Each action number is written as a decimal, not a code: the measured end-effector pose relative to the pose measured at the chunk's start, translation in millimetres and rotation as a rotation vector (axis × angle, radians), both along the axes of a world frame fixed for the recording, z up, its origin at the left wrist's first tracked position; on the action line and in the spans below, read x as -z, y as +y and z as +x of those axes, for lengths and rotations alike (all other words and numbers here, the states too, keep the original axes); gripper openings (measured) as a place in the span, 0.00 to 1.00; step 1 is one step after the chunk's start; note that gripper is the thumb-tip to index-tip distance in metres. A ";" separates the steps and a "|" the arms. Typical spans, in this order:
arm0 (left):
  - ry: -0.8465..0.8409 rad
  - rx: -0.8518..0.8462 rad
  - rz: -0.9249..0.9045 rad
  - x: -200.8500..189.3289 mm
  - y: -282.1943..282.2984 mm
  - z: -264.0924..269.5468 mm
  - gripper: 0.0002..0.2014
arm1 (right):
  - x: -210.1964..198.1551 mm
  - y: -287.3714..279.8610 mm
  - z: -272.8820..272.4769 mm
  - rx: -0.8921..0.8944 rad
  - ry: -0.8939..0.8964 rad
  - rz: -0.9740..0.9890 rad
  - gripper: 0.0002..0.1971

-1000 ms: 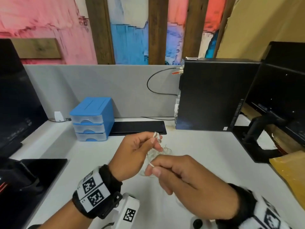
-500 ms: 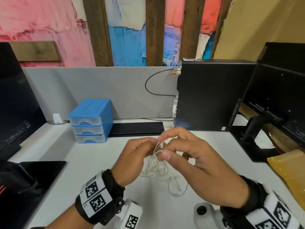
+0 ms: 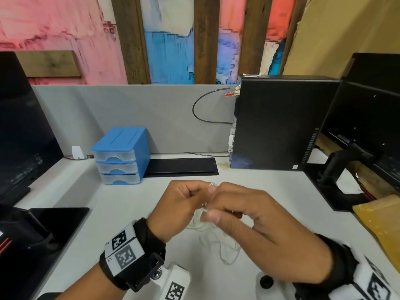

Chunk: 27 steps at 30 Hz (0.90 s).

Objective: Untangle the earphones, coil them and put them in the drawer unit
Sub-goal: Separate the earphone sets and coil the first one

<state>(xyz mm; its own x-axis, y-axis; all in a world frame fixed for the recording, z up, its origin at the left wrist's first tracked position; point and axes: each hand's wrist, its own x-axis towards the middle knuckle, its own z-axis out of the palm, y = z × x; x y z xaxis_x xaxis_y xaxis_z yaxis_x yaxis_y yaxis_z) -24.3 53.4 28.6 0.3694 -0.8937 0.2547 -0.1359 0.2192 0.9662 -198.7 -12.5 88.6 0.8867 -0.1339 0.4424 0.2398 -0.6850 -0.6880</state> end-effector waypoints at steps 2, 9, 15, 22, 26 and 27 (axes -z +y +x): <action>-0.024 0.050 0.002 0.5 0.2 -4.3 0.12 | -3.9 -6.9 -0.7 0.028 -0.025 0.078 0.10; 0.145 0.264 0.031 -9.0 6.7 -19.2 0.12 | 8.9 -70.5 8.4 0.385 -0.073 0.244 0.13; 0.308 0.108 -0.151 -26.3 6.9 -8.2 0.10 | 59.9 -51.5 35.4 0.193 0.165 0.265 0.18; -0.452 -0.250 -0.093 -8.5 6.4 24.2 0.12 | 25.5 -10.8 14.0 -0.023 0.243 0.112 0.12; -0.352 0.059 0.013 -10.2 9.9 3.2 0.13 | 4.7 -32.3 7.4 0.169 -0.059 0.241 0.13; -0.229 0.132 0.006 -14.1 10.4 -1.7 0.13 | 6.5 -41.5 9.8 0.238 -0.104 0.282 0.13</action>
